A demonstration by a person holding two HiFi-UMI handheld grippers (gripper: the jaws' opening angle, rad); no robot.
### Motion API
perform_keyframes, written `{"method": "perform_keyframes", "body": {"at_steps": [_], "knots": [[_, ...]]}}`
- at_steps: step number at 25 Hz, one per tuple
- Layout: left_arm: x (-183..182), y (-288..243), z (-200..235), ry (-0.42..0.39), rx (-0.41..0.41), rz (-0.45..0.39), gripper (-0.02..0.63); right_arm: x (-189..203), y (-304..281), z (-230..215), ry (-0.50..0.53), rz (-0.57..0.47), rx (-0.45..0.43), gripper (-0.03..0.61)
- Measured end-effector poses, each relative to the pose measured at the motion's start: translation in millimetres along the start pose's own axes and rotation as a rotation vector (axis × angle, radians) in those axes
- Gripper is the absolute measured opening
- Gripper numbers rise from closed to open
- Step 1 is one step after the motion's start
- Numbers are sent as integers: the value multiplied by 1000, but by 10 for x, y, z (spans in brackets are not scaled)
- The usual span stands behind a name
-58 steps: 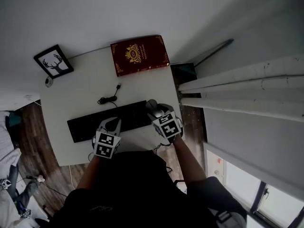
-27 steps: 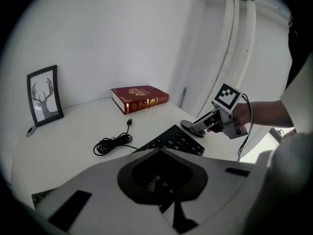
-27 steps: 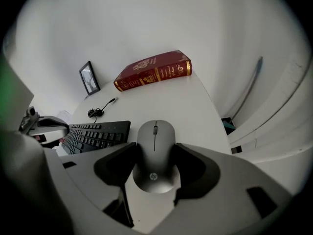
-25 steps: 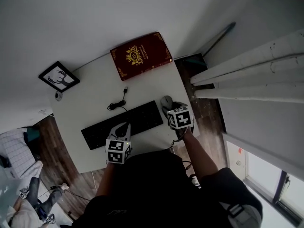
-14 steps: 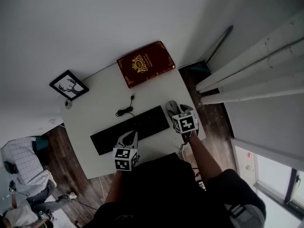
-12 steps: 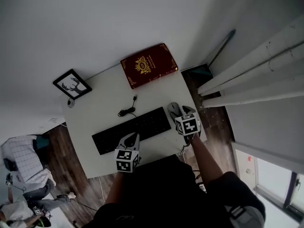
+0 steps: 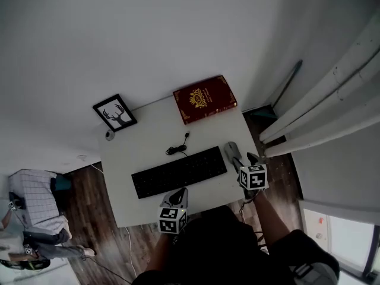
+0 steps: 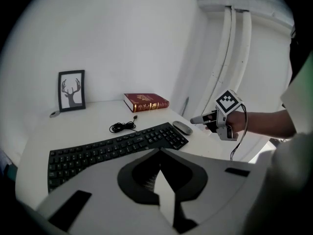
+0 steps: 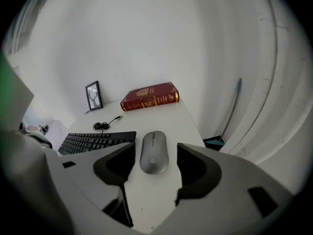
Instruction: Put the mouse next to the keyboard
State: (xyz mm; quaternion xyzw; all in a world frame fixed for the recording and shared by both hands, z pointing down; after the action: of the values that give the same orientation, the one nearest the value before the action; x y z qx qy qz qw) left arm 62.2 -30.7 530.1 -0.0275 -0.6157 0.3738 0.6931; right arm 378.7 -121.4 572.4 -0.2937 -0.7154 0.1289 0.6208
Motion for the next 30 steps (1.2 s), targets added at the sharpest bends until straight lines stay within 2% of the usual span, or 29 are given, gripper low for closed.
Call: {"method": "perform_keyframes", "body": {"at_steps": [1, 3, 7, 9, 12, 15, 19, 21, 24, 25, 27, 30], "knots": [[23, 63, -35, 10, -10, -15, 3, -18, 53, 15, 15, -16, 5, 277], [81, 200, -104, 27, -33, -55, 3, -56, 167, 94, 51, -45, -8, 227], [339, 475, -365, 92, -53, -134, 3, -1, 609, 394, 159, -133, -75, 44], [498, 488, -541, 128, -49, -156, 2, 77, 888, 500, 186, -158, -133, 28], [605, 461, -860, 157, -40, -193, 3, 235, 1298, 505, 205, -141, -221, 21], [546, 395, -1199, 121, -1, -222, 3, 267, 1576, 322, 234, -153, -224, 21], [526, 265, -1557, 88, 26, -217, 3, 203, 1778, 51, 254, -181, -252, 21], [509, 167, -1689, 75, 13, -221, 3, 154, 1829, -121, 222, -202, -284, 20], [450, -52, -1911, 56, -23, -218, 3, 89, 1919, -500, 99, -221, -326, 20], [413, -134, -2011, 58, -33, -217, 3, 72, 1969, -630, 91, -224, -337, 20], [319, -319, -2269, 66, -35, -221, 3, 27, 2090, -871, 131, -241, -369, 20], [207, -631, -2779, 38, 11, -246, 3, -13, 2273, -1247, 180, -302, -407, 20]]}}
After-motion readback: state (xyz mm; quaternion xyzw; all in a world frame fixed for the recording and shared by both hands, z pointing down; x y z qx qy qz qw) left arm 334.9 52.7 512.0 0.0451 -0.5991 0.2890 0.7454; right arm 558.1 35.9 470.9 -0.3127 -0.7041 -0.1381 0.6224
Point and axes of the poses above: the fingertips, and each gripper's own axes: y backward along the fingers, z to its left, x out of its underside, the point moved 10 cm from there along y, backward along the fingers, and after that the axes turned 14 degrees about -z, right-handed, at the moved point
